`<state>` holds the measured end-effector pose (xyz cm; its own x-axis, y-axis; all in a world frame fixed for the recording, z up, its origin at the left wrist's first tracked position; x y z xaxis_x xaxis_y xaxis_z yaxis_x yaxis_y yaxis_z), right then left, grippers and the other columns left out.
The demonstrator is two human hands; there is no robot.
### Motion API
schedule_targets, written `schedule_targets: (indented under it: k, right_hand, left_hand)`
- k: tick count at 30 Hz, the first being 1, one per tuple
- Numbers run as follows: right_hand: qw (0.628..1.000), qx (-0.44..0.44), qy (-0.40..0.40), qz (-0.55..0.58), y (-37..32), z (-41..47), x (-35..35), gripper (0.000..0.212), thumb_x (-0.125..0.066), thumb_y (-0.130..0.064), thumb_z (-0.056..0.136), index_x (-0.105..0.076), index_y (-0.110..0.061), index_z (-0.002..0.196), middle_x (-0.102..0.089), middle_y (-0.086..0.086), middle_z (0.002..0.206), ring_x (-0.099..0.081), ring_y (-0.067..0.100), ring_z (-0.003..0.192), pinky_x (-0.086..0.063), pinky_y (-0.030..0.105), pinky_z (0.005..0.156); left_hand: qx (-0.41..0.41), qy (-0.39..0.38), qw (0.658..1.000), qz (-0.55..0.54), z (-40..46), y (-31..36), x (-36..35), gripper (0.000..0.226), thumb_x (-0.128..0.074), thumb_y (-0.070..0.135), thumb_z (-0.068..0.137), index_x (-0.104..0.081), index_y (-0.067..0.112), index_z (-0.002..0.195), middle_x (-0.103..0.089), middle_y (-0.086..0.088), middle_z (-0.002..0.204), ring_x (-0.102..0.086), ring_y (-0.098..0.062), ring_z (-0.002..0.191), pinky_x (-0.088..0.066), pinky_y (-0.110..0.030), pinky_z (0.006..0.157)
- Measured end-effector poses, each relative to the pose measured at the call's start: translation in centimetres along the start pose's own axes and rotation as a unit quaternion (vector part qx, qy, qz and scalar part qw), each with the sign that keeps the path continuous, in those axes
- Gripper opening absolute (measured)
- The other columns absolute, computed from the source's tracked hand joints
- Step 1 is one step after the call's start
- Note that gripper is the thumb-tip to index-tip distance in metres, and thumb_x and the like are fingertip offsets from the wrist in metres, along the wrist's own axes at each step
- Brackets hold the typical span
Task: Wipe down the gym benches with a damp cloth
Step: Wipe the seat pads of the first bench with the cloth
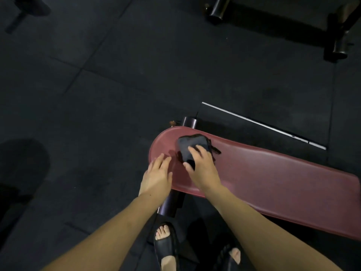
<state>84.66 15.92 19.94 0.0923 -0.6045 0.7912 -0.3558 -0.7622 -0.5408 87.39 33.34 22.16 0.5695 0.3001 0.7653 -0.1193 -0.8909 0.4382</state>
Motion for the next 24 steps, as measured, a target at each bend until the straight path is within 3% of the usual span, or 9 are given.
schedule_targets:
  k: [4, 8, 11, 14, 20, 24]
  right_hand:
    - [0.987, 0.088, 0.111, -0.073, 1.5, -0.3, -0.6, 0.04, -0.061, -0.031, 0.099, -0.061, -0.019, 0.136, -0.057, 0.005, 0.138, -0.055, 0.027, 0.124, -0.051, 0.05, 0.1]
    - [0.98, 0.08, 0.091, -0.158, 3.4, 1.9, -0.9, 0.056, -0.053, -0.052, 0.101, -0.045, -0.032, 0.153, -0.036, 0.004, 0.163, -0.036, 0.028, 0.146, -0.029, 0.053, 0.123]
    - [0.969, 0.134, 0.062, -0.196, 3.4, 2.8, -2.5, 0.063, -0.048, -0.063, 0.101, -0.041, -0.036, 0.157, -0.028, 0.005, 0.169, -0.023, 0.031, 0.157, -0.017, 0.061, 0.126]
    - [0.973, 0.138, 0.067, -0.172, 4.2, 3.5, -3.4, 0.062, -0.051, -0.06, 0.102, -0.04, -0.035, 0.157, -0.027, 0.005, 0.169, -0.013, 0.032, 0.161, -0.018, 0.063, 0.126]
    - [0.973, 0.151, 0.101, -0.14, 3.1, 8.6, -3.8, 0.061, -0.057, -0.053, 0.097, -0.053, -0.02, 0.148, -0.053, 0.007, 0.15, -0.032, 0.036, 0.152, -0.028, 0.061, 0.122]
    - [0.971, 0.141, 0.155, -0.114, 0.9, 9.5, -4.4, 0.055, -0.062, -0.047, 0.097, -0.061, -0.015, 0.142, -0.058, 0.009, 0.144, -0.043, 0.035, 0.144, -0.029, 0.06, 0.121]
  left_hand:
    - [-0.002, -0.002, 1.0, 0.01, 2.2, -2.3, -0.7, 0.063, -0.047, 0.027, 0.106, -0.019, 0.024, 0.162, -0.004, 0.001, 0.172, -0.007, -0.022, 0.158, -0.024, -0.043, 0.125]
    - [0.016, -0.027, 0.999, 0.039, 4.3, -3.7, -1.5, 0.08, -0.052, 0.034, 0.105, 0.001, 0.024, 0.164, 0.015, 0.004, 0.171, 0.004, -0.019, 0.159, -0.018, -0.042, 0.127]
    - [0.023, -0.065, 0.994, 0.086, 5.5, -4.3, -2.1, 0.092, -0.055, 0.042, 0.103, 0.013, 0.021, 0.162, 0.025, 0.005, 0.168, 0.012, -0.018, 0.157, -0.01, -0.04, 0.129]
    - [0.015, -0.076, 0.989, 0.124, 6.2, -4.9, -2.5, 0.097, -0.058, 0.042, 0.101, 0.015, 0.018, 0.161, 0.03, 0.004, 0.166, 0.015, -0.018, 0.157, -0.005, -0.038, 0.129]
    - [-0.011, -0.061, 0.992, 0.11, 6.3, -5.8, -2.6, 0.097, -0.056, 0.045, 0.101, 0.016, 0.021, 0.161, 0.031, 0.008, 0.165, 0.017, -0.013, 0.156, -0.006, -0.034, 0.129]
    - [-0.026, -0.013, 0.999, 0.025, 5.7, -7.1, -2.5, 0.091, -0.059, 0.043, 0.1, 0.005, 0.025, 0.163, 0.019, 0.015, 0.167, 0.01, -0.005, 0.155, -0.011, -0.031, 0.128]
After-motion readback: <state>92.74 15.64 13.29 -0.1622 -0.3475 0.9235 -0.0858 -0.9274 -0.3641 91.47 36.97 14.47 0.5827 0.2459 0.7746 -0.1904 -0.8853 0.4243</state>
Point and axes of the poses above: each hand's wrist, its own z-axis towards the middle knuckle, its own x-axis out of the back of the hand, y = z × x, the point moved 3 cm from there along z, towards the middle knuckle
